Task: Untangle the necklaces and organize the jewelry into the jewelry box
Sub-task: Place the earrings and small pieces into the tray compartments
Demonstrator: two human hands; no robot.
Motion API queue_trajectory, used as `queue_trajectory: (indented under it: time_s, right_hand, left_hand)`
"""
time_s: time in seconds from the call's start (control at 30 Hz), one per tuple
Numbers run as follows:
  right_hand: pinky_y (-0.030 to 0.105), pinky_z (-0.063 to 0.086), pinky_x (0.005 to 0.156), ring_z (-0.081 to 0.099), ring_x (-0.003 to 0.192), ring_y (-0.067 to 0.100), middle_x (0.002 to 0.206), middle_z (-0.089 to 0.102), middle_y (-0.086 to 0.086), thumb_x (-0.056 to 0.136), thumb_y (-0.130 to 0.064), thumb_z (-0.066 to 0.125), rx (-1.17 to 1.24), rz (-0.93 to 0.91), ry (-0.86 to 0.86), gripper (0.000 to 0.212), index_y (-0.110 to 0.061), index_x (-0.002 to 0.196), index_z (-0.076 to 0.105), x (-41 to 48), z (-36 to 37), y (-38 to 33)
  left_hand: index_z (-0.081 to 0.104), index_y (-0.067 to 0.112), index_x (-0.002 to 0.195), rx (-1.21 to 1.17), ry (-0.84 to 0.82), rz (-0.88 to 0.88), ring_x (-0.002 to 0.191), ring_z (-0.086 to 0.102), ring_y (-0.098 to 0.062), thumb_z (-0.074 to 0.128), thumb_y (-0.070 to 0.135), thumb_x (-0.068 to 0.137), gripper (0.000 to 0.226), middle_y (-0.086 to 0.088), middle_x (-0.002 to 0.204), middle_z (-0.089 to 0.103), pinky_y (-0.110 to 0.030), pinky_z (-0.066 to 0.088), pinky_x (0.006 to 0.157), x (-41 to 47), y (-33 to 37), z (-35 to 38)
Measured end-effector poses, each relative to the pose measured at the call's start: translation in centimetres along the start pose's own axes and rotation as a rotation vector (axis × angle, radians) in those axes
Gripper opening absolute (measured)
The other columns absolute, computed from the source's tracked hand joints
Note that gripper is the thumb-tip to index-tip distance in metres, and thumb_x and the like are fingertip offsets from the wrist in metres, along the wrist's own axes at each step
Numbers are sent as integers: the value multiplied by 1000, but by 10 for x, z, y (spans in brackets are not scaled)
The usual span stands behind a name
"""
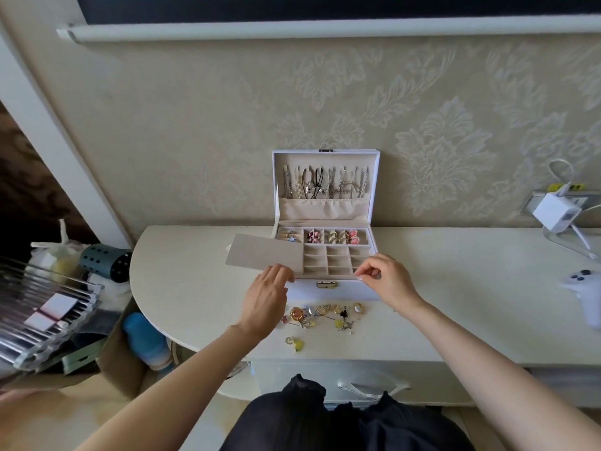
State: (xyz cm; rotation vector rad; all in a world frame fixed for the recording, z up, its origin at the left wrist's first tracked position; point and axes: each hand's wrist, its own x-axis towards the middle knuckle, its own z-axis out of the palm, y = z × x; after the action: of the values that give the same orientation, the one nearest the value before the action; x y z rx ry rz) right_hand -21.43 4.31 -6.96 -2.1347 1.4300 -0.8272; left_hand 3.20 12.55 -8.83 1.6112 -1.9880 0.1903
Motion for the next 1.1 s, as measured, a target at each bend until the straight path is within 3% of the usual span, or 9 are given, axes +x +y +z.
queue_trajectory:
  time_s: [0.13,0.23,0.33,0.43,0.6,0.8,0.97,1.03,1.1]
  right_hand:
    - [9,34,61,50,69,2,78,57,-12,78,-6,70,1,1,-1,14,-19,72,68,0,0,-1]
    - [10,33,61,50,72,4,79,58,-11,79,-6,69,-35,-12,11,16,-21,73,66,0,1,0]
    - [21,37,64,53,85,12,86,58,-7,81,-4,63,-156,-47,33,15,-19,80,67,-4,5,-3]
    - [27,44,70,54,90,20,90,57,0,74,4,64,-260,-217,160,21,-13,85,67,-14,13,-8]
    - [28,44,71,50,80,17,85,56,3,71,11,61,-258,-481,317,25,-10,83,67,-27,24,-15]
    - [15,34,73,52,78,14,80,59,-4,69,12,66,-240,-421,174,26,-13,75,65,-37,28,-2]
    - [22,40,83,63,81,20,85,65,-5,72,5,70,-273,-354,39,22,-15,83,71,-46,26,12]
    - [30,47,82,62,87,20,90,65,-5,78,-2,69,-276,-305,-6,19,-16,89,72,-52,24,16]
    - [27,44,82,58,95,17,97,63,-5,84,-7,65,-274,-250,-52,18,-17,98,72,-56,21,19]
  left_hand:
    - [56,12,87,27,47,20,71,53,-24,75,-8,66,35,-4,87,60,-29,41,61,-15,-2,-1]
    - [57,17,85,1,19,-100,68,57,-24,79,-4,65,36,2,80,63,-29,42,61,-23,-7,2]
    - [65,13,89,-44,-49,-253,79,59,-30,75,2,75,20,-3,88,67,-37,46,67,-32,-15,4]
    - [66,12,106,-102,-128,-321,96,56,-28,63,14,88,18,-6,107,61,-35,45,77,-38,-21,7]
    - [60,13,117,-207,-171,-397,99,58,-24,50,17,96,23,-6,117,56,-29,45,75,-37,-22,7]
    - [57,22,122,-144,-354,-238,108,48,-18,66,39,84,43,2,119,51,-29,44,84,-32,-20,7]
    - [64,14,109,-220,-318,-197,100,54,-22,70,22,83,28,-4,114,53,-28,47,82,-32,-16,13]
    - [65,11,106,-252,-287,-196,97,57,-22,69,17,84,23,-5,110,55,-25,46,80,-30,-13,15]
    - [66,9,105,-273,-271,-212,96,57,-21,66,13,86,20,-5,109,56,-23,46,80,-29,-10,16]
